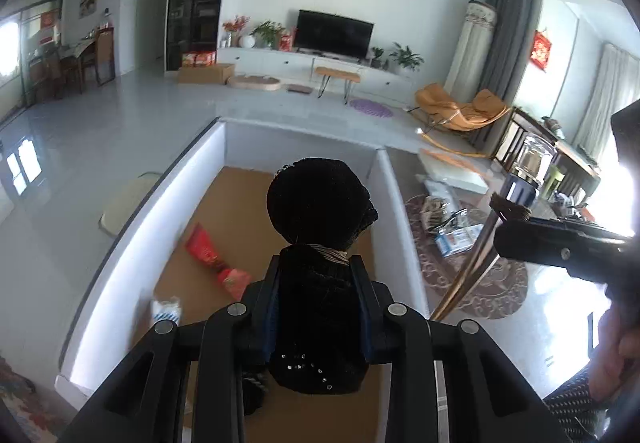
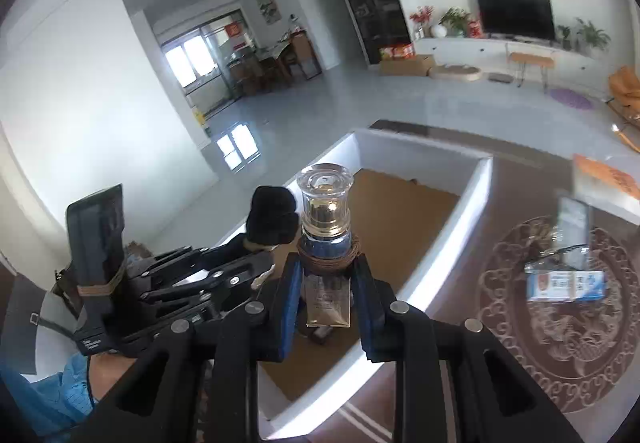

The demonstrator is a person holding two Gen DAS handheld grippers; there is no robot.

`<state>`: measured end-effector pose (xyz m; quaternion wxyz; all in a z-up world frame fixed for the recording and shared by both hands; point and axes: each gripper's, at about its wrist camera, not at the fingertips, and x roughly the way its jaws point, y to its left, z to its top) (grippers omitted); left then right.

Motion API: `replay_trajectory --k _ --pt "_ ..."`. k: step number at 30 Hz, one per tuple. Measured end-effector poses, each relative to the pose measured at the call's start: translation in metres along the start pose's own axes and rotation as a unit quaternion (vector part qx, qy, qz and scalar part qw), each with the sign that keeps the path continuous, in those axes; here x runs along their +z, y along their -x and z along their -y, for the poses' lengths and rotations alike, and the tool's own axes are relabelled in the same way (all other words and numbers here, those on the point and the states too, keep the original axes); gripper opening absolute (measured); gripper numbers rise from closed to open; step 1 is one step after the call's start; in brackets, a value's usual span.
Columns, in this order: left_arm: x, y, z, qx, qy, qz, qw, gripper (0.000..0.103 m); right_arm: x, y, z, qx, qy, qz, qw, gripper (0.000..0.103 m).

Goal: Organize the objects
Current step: 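Carry the hats and bottle into the white bin and open both grippers, then bring both tools back over the table toward the eyeglasses and ointment box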

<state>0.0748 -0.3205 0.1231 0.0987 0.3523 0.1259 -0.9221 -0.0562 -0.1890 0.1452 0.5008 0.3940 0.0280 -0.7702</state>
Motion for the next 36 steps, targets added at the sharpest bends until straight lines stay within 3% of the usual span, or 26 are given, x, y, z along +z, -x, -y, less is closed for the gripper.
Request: replay_trajectory --k 3,4,5,7,8,13,15,20,24,27,30,33,36 --pt "-0.008 -0.026 -0.030 0.064 -0.001 -0.059 0.9963 0.039 -0.005 -0.055 -0.017 0.021 0.005 -0.056 0.998 0.026" --pt "-0.010 -0.034 -0.036 0.086 -0.002 -0.073 0.9936 0.051 -0.008 -0.076 -0.022 0.026 0.005 -0.084 0.996 0.027" --pt "-0.013 -0.041 -0.043 0.105 0.001 -0.084 0.9909 0.077 -0.010 -0.090 -0.025 0.022 0.004 -0.101 0.995 0.028" --pt "-0.019 -0.051 -0.054 0.128 0.016 -0.095 0.9871 0.093 -0.014 -0.111 -0.028 0.005 -0.002 -0.122 0.992 0.042" --pt "-0.021 -0.055 -0.056 0.133 0.024 -0.094 0.9863 0.093 -0.015 -0.112 -0.027 -0.003 -0.005 -0.119 0.993 0.044" --pt "-0.022 -0.059 -0.049 0.135 0.027 -0.074 0.9877 0.093 -0.018 -0.070 0.001 -0.044 -0.025 -0.032 0.998 0.084" --pt "-0.018 -0.057 -0.033 0.130 0.019 -0.060 0.9895 0.093 -0.019 -0.050 0.020 -0.073 -0.034 0.001 0.997 0.088" --pt "-0.008 -0.040 0.034 0.061 -0.010 -0.014 0.9980 0.093 -0.056 0.011 0.106 -0.184 -0.106 0.065 0.975 0.092" --pt "-0.006 -0.033 0.103 -0.032 -0.048 0.003 0.9984 0.093 -0.116 0.037 0.185 -0.301 -0.165 0.062 0.937 0.095" --pt "-0.013 -0.032 0.161 -0.090 -0.094 -0.003 0.9915 0.094 -0.163 0.061 0.235 -0.351 -0.221 0.039 0.909 0.095" --pt "-0.030 -0.040 0.213 -0.132 -0.130 -0.025 0.9824 0.100 -0.194 0.081 0.263 -0.374 -0.263 0.025 0.889 0.095" --pt "-0.055 -0.061 0.253 -0.171 -0.149 -0.068 0.9715 0.100 -0.208 0.092 0.268 -0.390 -0.270 0.024 0.880 0.095" --pt "-0.083 -0.089 0.276 -0.179 -0.158 -0.112 0.9647 0.100 -0.219 0.095 0.273 -0.402 -0.268 0.024 0.875 0.095"
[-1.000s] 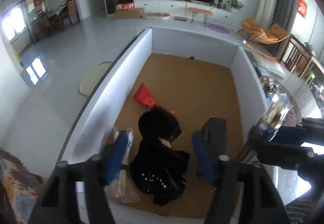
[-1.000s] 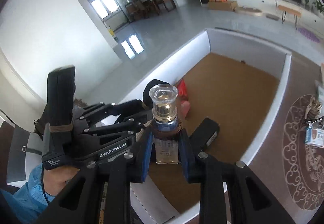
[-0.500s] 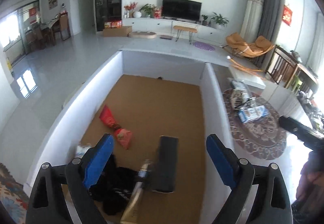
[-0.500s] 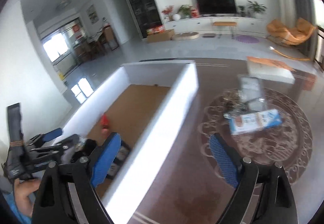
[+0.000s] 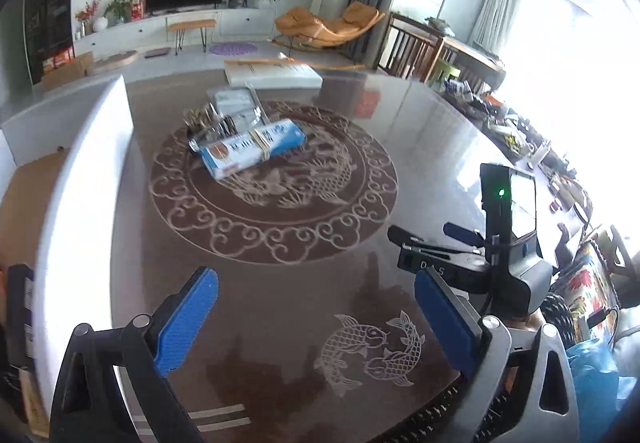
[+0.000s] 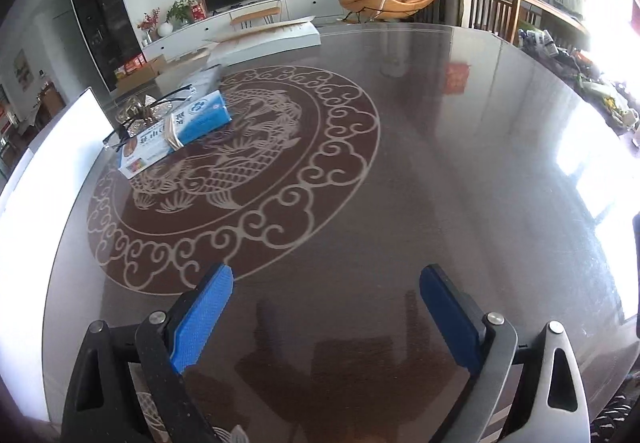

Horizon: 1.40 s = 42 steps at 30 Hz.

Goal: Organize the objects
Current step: 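Bring both tools back over the table toward the eyeglasses and ointment box, then grasp the eyeglasses by the bridge with the left gripper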

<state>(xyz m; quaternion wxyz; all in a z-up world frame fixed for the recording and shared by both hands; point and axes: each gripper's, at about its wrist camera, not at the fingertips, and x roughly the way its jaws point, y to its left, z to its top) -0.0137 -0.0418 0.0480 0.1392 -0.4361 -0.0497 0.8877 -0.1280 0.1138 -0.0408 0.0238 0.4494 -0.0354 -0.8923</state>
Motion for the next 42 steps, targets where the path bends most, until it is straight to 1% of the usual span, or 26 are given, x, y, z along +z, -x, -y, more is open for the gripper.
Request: replay_trajectory --k 2,6,12,18,20,22,24,26,28,29,31,32,33,35,39,42 --pt "-0.007 -0.019 0.004 0.003 0.000 -0.016 0.9999 0.100 -0.003 -0.003 0.004 -0.001 0.004 -0.002 1.000 0.095" --pt "-0.015 -0.044 -0.001 0.030 -0.002 -0.037 0.9989 0.100 -0.012 -0.004 0.009 -0.002 0.011 0.001 1.000 0.095" --pt "-0.022 -0.057 -0.018 0.047 0.018 -0.046 0.9976 0.100 -0.014 -0.005 0.009 0.005 0.015 0.001 1.000 0.095" --pt "-0.029 -0.069 -0.026 0.058 0.024 -0.055 0.9965 0.100 -0.016 -0.005 0.008 0.007 0.021 0.004 1.000 0.096" --pt "-0.030 -0.073 -0.028 0.058 0.027 -0.059 0.9962 0.100 -0.016 -0.005 0.008 0.010 0.021 0.004 1.000 0.097" --pt "-0.030 -0.075 -0.030 0.056 0.031 -0.060 0.9962 0.100 -0.016 -0.005 0.008 0.015 0.024 0.002 1.000 0.100" --pt "-0.024 -0.076 -0.033 0.056 0.032 -0.058 0.9963 0.100 -0.016 -0.006 0.007 0.018 0.026 0.000 0.999 0.102" --pt "-0.011 -0.076 -0.038 0.061 0.034 -0.048 0.9964 0.100 -0.016 -0.006 0.007 0.018 0.028 -0.002 0.999 0.103" --pt "0.007 -0.075 -0.047 0.071 0.038 -0.025 0.9965 0.100 -0.016 -0.006 0.006 0.017 0.030 -0.002 0.999 0.103" --pt "0.017 -0.078 -0.054 0.080 0.040 -0.017 0.9958 0.100 -0.017 -0.006 0.006 0.016 0.030 -0.002 0.999 0.103" --pt "0.034 -0.089 -0.069 0.104 0.057 -0.026 0.9927 0.100 -0.017 -0.006 0.006 0.014 0.032 -0.003 0.999 0.103" --pt "0.041 -0.093 -0.076 0.104 0.068 -0.027 0.9919 0.100 -0.017 -0.006 0.006 0.014 0.032 -0.002 0.999 0.103" --pt "0.047 -0.097 -0.082 0.096 0.080 -0.024 0.9919 0.100 -0.017 -0.005 0.006 0.015 0.032 -0.002 0.999 0.103" --pt "0.061 -0.104 -0.090 0.088 0.090 -0.022 0.9919 0.100 -0.018 -0.004 0.008 0.019 0.028 0.001 0.999 0.103" --pt "0.086 -0.131 -0.092 0.096 0.068 -0.031 0.9926 0.100 -0.018 -0.003 0.011 0.028 0.020 0.005 0.999 0.103" --pt "0.092 -0.156 -0.094 0.082 0.064 -0.039 0.9938 0.100 -0.018 -0.002 0.011 0.028 0.020 0.006 0.999 0.103"
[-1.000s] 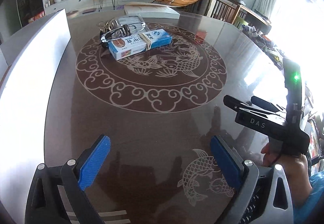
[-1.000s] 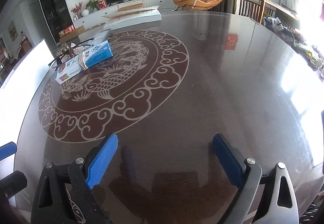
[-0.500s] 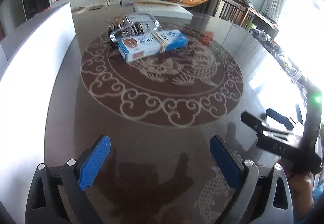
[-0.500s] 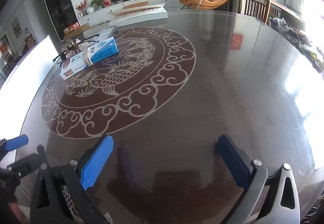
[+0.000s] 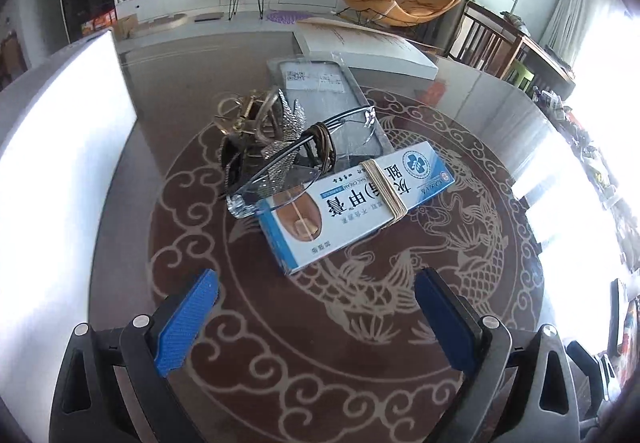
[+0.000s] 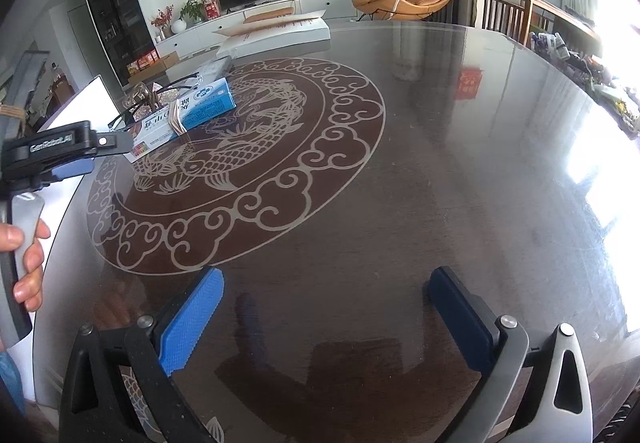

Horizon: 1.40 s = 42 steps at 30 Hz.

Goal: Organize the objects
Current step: 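Grasp the eyeglasses by the bridge with the left gripper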

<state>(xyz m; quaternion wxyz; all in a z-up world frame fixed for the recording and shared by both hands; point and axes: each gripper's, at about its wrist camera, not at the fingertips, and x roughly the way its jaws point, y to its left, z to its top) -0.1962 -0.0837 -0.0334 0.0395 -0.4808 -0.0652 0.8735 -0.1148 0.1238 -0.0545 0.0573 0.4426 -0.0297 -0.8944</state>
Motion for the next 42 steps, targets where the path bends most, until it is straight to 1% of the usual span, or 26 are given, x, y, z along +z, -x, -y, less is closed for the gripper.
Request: replay_trajectory --k 2,3,4,6,8,9,10,11,12,17,20,23,26,28,29,30,31,32,33,34,35,36,37,38,40,42 --pt "0.004 -0.013 0.002 -0.012 0.002 -0.004 0.9999 0.101 0.000 0.000 0.000 0.001 -0.001 0.001 1.000 0.103" --pt "0.005 -0.015 0.007 -0.008 -0.008 0.006 0.9999 0.101 0.000 0.001 0.001 0.003 -0.001 0.001 1.000 0.103" --pt "0.007 -0.019 0.014 -0.013 -0.020 0.010 0.9997 0.101 0.000 0.001 0.002 0.005 -0.003 0.003 1.000 0.103" --pt "0.009 -0.023 0.032 -0.039 -0.042 0.010 0.9983 0.101 -0.001 0.002 0.003 0.008 -0.006 0.005 1.000 0.103" --pt "0.008 -0.025 0.056 -0.104 -0.074 0.000 0.9919 0.101 -0.001 0.003 0.004 0.011 -0.010 0.007 1.000 0.103" --pt "0.007 -0.025 0.066 -0.147 -0.081 -0.009 0.9858 0.101 -0.001 0.003 0.005 0.012 -0.011 0.008 1.000 0.103" --pt "0.005 -0.023 0.072 -0.177 -0.079 -0.015 0.9809 0.101 -0.002 0.003 0.005 0.013 -0.013 0.009 1.000 0.103" --pt "0.003 -0.018 0.076 -0.201 -0.075 -0.019 0.9766 0.101 -0.002 0.004 0.006 0.014 -0.014 0.009 1.000 0.103" --pt "0.000 -0.014 0.079 -0.213 -0.073 -0.022 0.9741 0.101 -0.002 0.004 0.006 0.015 -0.014 0.010 1.000 0.103" --pt "-0.022 0.020 0.071 -0.184 -0.087 -0.026 0.9787 0.101 -0.002 0.004 0.006 0.017 -0.017 0.011 1.000 0.103" --pt "-0.025 0.044 0.054 -0.143 -0.089 -0.003 0.9857 0.101 -0.002 0.004 0.006 0.019 -0.019 0.012 1.000 0.103" --pt "-0.005 0.051 0.032 -0.094 -0.077 0.023 0.9924 0.101 -0.002 0.005 0.006 0.020 -0.020 0.013 1.000 0.103" --pt "0.024 0.040 0.015 -0.060 -0.053 0.033 0.9962 0.101 -0.001 0.005 0.006 0.019 -0.018 0.013 1.000 0.103" --pt "0.040 0.026 0.009 -0.033 -0.049 0.036 0.9976 0.101 -0.002 0.005 0.006 0.020 -0.018 0.013 1.000 0.103" --pt "0.046 0.017 0.007 -0.015 -0.051 0.035 0.9980 0.099 -0.002 0.005 0.006 0.020 -0.018 0.013 1.000 0.103" --pt "0.051 0.007 0.006 -0.001 -0.055 0.028 0.9981 0.093 -0.002 0.005 0.006 0.020 -0.018 0.013 1.000 0.103" --pt "0.052 -0.002 0.007 0.002 -0.060 0.017 0.9981 0.079 -0.002 0.005 0.006 0.021 -0.019 0.013 1.000 0.103" --pt "0.053 -0.012 0.009 0.002 -0.067 0.000 0.9978 0.069 -0.002 0.005 0.006 0.021 -0.019 0.014 1.000 0.103" --pt "0.052 -0.020 0.012 0.003 -0.075 -0.013 0.9971 0.067 -0.002 0.005 0.007 0.022 -0.019 0.014 0.999 0.103" --pt "0.047 -0.027 0.017 0.006 -0.088 -0.019 0.9960 0.062 -0.003 0.005 0.007 0.022 -0.019 0.014 0.999 0.103" --pt "0.042 -0.029 0.023 0.017 -0.103 -0.016 0.9944 0.050 -0.003 0.005 0.007 0.021 -0.018 0.014 1.000 0.103" --pt "0.039 -0.030 0.026 0.028 -0.114 -0.013 0.9930 0.041 -0.003 0.005 0.006 0.020 -0.018 0.013 1.000 0.103" --pt "0.035 -0.031 0.026 0.031 -0.118 -0.013 0.9925 0.020 -0.002 0.005 0.006 0.019 -0.017 0.013 1.000 0.103" --pt "0.033 -0.032 0.023 0.024 -0.110 -0.016 0.9936 0.013 -0.002 0.006 0.007 0.019 -0.016 0.013 1.000 0.103" --pt "0.029 -0.028 0.018 0.013 -0.087 -0.010 0.9961 0.012 -0.003 0.006 0.007 0.020 -0.017 0.013 1.000 0.103" --pt "0.019 -0.017 0.013 -0.010 -0.057 -0.016 0.9982 0.012 -0.002 0.006 0.008 0.022 -0.018 0.014 0.999 0.103"
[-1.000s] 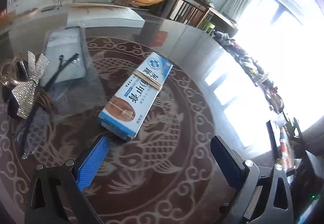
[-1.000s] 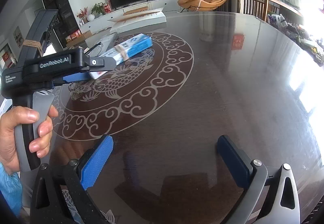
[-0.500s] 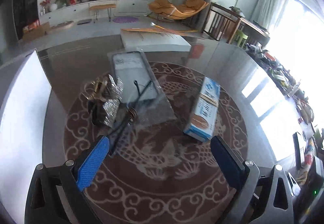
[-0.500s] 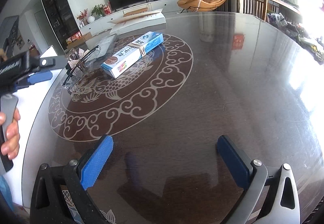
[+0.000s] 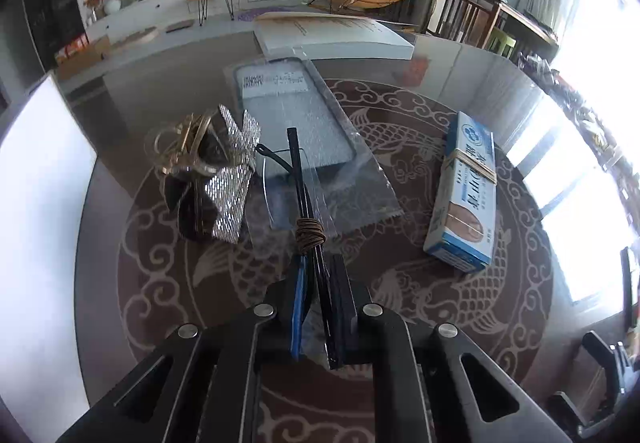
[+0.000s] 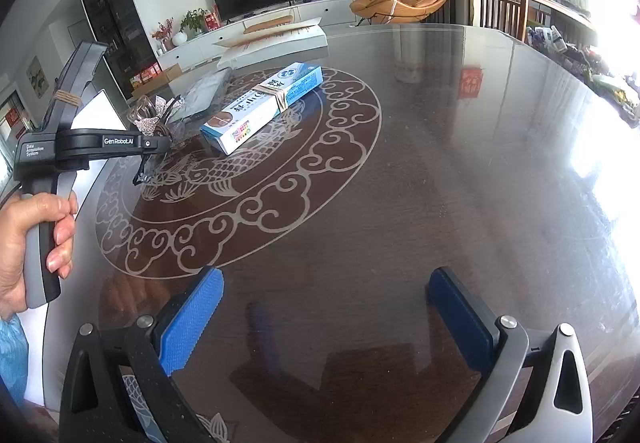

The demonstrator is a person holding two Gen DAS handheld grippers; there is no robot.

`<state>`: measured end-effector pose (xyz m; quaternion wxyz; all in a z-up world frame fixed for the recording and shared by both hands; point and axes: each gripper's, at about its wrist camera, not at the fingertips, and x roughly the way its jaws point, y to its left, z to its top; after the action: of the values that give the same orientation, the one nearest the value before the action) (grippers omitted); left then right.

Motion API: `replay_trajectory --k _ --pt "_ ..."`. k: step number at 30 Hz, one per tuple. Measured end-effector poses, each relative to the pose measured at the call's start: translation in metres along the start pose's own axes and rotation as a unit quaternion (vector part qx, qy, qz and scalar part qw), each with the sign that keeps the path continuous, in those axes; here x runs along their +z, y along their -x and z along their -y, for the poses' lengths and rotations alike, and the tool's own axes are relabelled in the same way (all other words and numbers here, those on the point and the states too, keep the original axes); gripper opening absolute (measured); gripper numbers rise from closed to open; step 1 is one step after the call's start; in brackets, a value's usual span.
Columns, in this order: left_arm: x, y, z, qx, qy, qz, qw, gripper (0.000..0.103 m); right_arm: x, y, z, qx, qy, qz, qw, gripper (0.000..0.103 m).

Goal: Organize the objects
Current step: 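Grasp the eyeglasses by the bridge with the left gripper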

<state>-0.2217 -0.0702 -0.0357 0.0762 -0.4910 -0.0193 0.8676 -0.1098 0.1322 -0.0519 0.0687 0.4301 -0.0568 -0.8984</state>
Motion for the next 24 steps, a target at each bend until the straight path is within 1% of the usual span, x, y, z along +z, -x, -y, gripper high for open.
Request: replay_trajectory --k 1,4,6,7,8,9,10,11,14,16,18,19,20,21,22,24 --pt "-0.009 0.009 0.000 -0.009 0.011 -0.001 0.9999 0.012 0.000 0.000 0.000 0.001 -0.001 0.001 1.000 0.103" --pt "-0.044 0.040 0.005 -0.020 0.036 -0.009 0.9991 0.013 0.000 0.000 0.001 0.003 -0.004 0.002 1.000 0.103" --pt "-0.067 0.056 0.010 -0.026 0.036 -0.015 0.9989 0.016 0.000 0.000 0.001 0.004 -0.005 0.003 1.000 0.103" --pt "-0.076 0.060 0.012 -0.029 0.031 -0.019 0.9989 0.028 0.000 0.000 0.001 0.004 -0.004 0.003 1.000 0.103" --pt "-0.083 0.063 0.013 -0.029 0.025 -0.020 0.9991 0.051 0.000 0.000 0.001 0.003 -0.003 0.003 1.000 0.103" --pt "-0.087 0.066 0.014 -0.023 0.019 -0.015 0.9994 0.062 0.000 -0.001 0.001 0.002 -0.002 0.002 1.000 0.103" --pt "-0.089 0.068 0.015 -0.016 0.013 -0.008 0.9998 0.077 0.000 -0.001 0.000 0.001 -0.001 0.001 1.000 0.103" --pt "-0.087 0.068 0.015 -0.009 0.007 -0.001 0.9999 0.078 0.000 -0.001 0.001 0.001 -0.001 0.001 1.000 0.103" --pt "-0.073 0.061 0.015 -0.015 0.004 0.002 0.9999 0.078 0.000 -0.001 0.001 0.003 -0.003 0.003 1.000 0.103" --pt "-0.062 0.049 0.020 -0.004 -0.012 -0.003 0.9999 0.077 -0.001 -0.001 0.000 0.004 -0.004 0.003 1.000 0.103" --pt "-0.056 0.039 0.026 0.007 -0.030 -0.003 0.9995 0.061 -0.001 -0.002 0.000 0.003 -0.002 0.003 1.000 0.103" --pt "-0.054 0.032 0.029 0.016 -0.042 -0.005 0.9990 0.038 -0.001 -0.001 0.000 0.002 -0.001 0.002 1.000 0.103" --pt "-0.055 0.026 0.032 0.024 -0.053 -0.009 0.9983 0.025 -0.001 -0.001 0.001 0.002 0.000 0.001 1.000 0.103" --pt "-0.056 0.026 0.034 0.035 -0.063 0.004 0.9974 0.024 -0.001 -0.001 0.001 0.004 -0.001 0.002 1.000 0.103" --pt "-0.058 0.025 0.034 0.040 -0.065 0.007 0.9970 0.024 -0.001 -0.001 0.002 0.008 -0.003 0.003 1.000 0.103" --pt "-0.065 0.030 0.029 0.039 -0.056 0.012 0.9976 0.024 0.001 0.000 0.006 0.014 -0.011 -0.006 1.000 0.103"
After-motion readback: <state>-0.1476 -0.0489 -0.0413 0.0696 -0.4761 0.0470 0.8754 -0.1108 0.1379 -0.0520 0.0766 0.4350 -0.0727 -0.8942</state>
